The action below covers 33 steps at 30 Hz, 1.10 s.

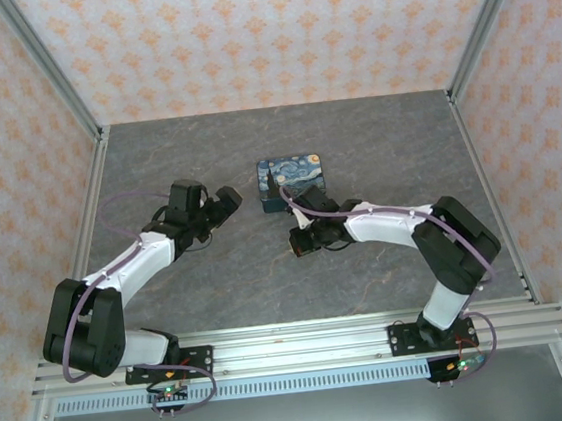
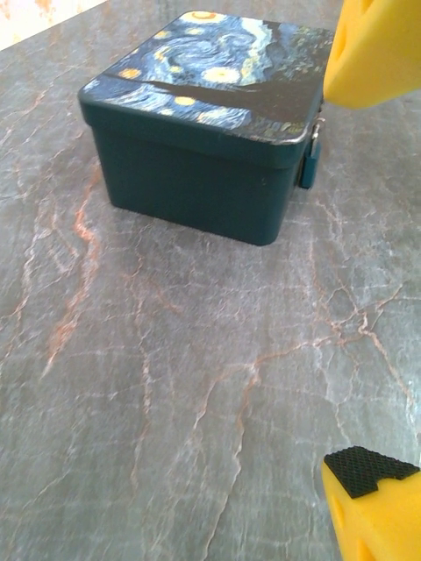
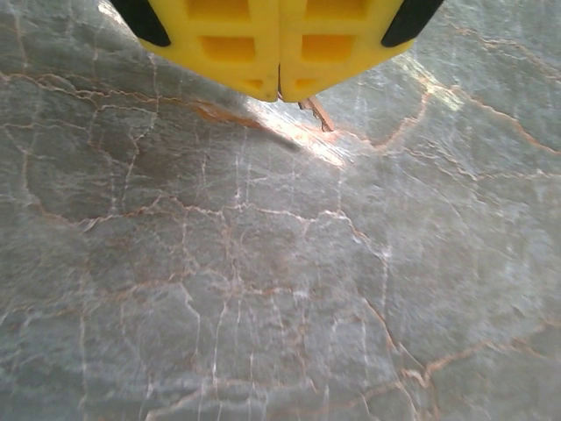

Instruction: Unlock a padlock with a key

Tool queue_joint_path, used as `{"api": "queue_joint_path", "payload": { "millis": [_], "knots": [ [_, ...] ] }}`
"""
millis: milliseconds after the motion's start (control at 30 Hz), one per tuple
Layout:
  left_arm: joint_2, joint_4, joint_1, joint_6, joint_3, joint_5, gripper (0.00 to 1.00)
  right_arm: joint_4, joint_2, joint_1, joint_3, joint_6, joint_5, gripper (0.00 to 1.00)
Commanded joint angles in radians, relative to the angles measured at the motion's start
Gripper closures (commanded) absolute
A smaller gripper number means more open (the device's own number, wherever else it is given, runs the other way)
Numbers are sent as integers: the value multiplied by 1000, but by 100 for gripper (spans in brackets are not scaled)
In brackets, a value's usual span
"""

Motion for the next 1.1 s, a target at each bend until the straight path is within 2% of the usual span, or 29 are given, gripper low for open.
{"api": "queue_joint_path", "payload": {
  "millis": [0, 300, 567, 767, 1067],
  "knots": [
    [22, 27, -21, -14, 10, 7, 0, 29, -35, -7, 2, 26, -1, 100],
    [59, 59, -91, -53, 23, 9, 0, 41, -42, -18, 2, 40, 6, 100],
    [100, 272, -154, -258, -43, 64, 3, 187, -112, -69, -55, 178, 15, 100],
    [108, 359, -195, -365, -19, 71, 13, 338, -183, -122, -112, 310, 30, 100],
    [182, 475, -255, -460, 42, 70, 38, 406, -233, -128, -109, 388, 61, 100]
  ]
}}
